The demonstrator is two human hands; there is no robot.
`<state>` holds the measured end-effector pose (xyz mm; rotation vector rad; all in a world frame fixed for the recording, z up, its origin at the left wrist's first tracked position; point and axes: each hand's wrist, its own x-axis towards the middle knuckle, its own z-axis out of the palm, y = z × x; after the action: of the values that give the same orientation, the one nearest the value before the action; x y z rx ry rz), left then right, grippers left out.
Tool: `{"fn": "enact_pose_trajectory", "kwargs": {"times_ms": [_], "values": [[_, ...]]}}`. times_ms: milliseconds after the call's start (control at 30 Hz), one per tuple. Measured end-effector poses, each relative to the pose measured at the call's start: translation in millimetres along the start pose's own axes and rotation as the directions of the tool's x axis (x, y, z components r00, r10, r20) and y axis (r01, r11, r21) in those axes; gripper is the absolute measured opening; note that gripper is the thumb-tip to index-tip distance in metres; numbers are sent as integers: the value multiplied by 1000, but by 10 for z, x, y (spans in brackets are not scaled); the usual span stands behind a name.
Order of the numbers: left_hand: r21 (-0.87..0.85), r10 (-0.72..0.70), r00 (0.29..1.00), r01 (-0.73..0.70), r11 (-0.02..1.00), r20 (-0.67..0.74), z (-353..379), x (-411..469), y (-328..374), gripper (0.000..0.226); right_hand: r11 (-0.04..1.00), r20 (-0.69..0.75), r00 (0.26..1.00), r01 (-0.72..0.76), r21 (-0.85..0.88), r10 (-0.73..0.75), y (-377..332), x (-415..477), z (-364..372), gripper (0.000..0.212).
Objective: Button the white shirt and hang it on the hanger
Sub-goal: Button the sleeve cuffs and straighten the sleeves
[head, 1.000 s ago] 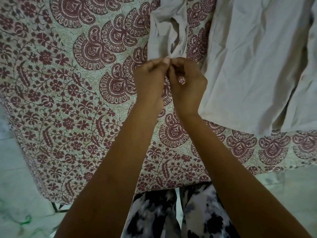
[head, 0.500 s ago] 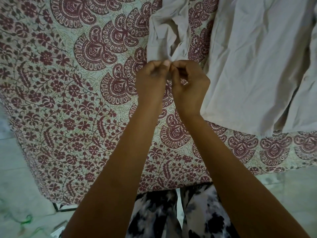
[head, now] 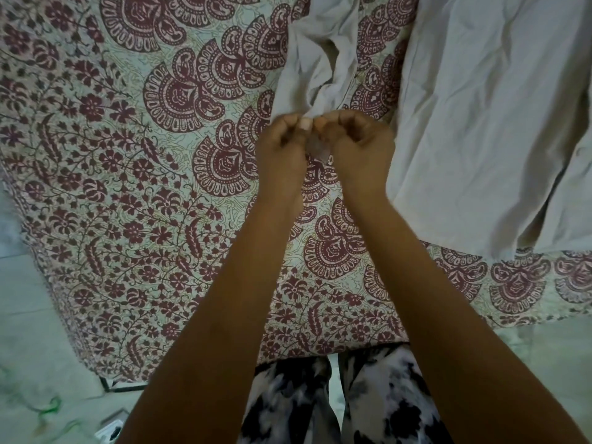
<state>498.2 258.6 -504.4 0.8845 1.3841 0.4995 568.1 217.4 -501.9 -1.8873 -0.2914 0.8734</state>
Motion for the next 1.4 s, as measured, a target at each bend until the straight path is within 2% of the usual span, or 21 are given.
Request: {"fn": "enact_pose_trajectory", "kwargs": {"times_ms": [67,133,233,300,333,433,533,600,633,700,733,767,833,900,1000,1067,1133,1167,1233,1267,1400], "values": [[209,188,978,-204,956,95,-102,73,-46,8,956,129,968,-236,172,216,-79,74,-71,19],[369,322,922,-382,847,215,-184,166,-30,14,916,213,932,-337,217,293,-121,115,-113,18],[536,486,803,-594,601,345,-230,264,54,23,907,232,923,-357,224,307,-127,132,-91,14],[632,554,762,-618,468,335,-210,251,64,28,907,235,923,-357,224,306,-143,143,-53,15],[677,573,768,-584,447,285,-189,221,65,31,912,240,926,-345,223,291,-145,156,-29,16],[750,570,815,-439,495,102,-137,127,62,39,945,275,936,-275,180,220,-140,180,45,26],[765,587,807,-419,489,67,-167,108,33,31,975,319,936,-195,110,152,-106,192,66,27],[704,577,816,-435,561,44,-216,93,29,18,971,296,943,-196,135,150,-82,195,50,25],[635,541,841,-417,651,-3,-245,88,35,14,962,251,953,-216,168,170,-68,183,49,24],[358,347,931,-288,888,-111,-314,69,87,12,956,131,971,-221,194,199,-35,144,51,14],[188,219,969,-195,963,-118,-345,50,110,11,953,103,972,-228,198,211,-16,116,49,3],[65,130,986,-123,990,-101,-386,21,135,10,944,119,962,-267,192,248,-20,87,60,14],[38,72,996,-70,997,-47,-463,-49,178,8,901,251,914,-374,217,319,-78,12,69,27],[78,48,999,-46,996,-19,-515,-115,188,7,884,341,889,-397,246,304,-156,-71,84,26],[166,92,994,-80,983,-65,-581,-177,189,20,923,300,914,-336,188,272,-268,-139,150,7],[373,267,962,-227,900,-58,-616,-192,194,37,946,239,933,-302,117,268,-276,-138,178,16],[602,500,863,-435,670,67,-669,-192,191,55,935,189,935,-327,138,299,-319,-148,182,23],[676,564,807,-515,527,175,-711,-183,199,59,925,193,932,-339,169,307,-353,-160,186,23],[730,594,703,-630,266,391,-764,-177,208,60,923,219,929,-340,182,299,-368,-172,181,14],[720,595,663,-666,192,455,-788,-166,202,59,933,224,932,-323,160,285,-366,-179,176,10],[744,674,600,-659,111,431,-857,-60,239,47,979,197,964,-195,57,181,-424,-200,208,7]]}}
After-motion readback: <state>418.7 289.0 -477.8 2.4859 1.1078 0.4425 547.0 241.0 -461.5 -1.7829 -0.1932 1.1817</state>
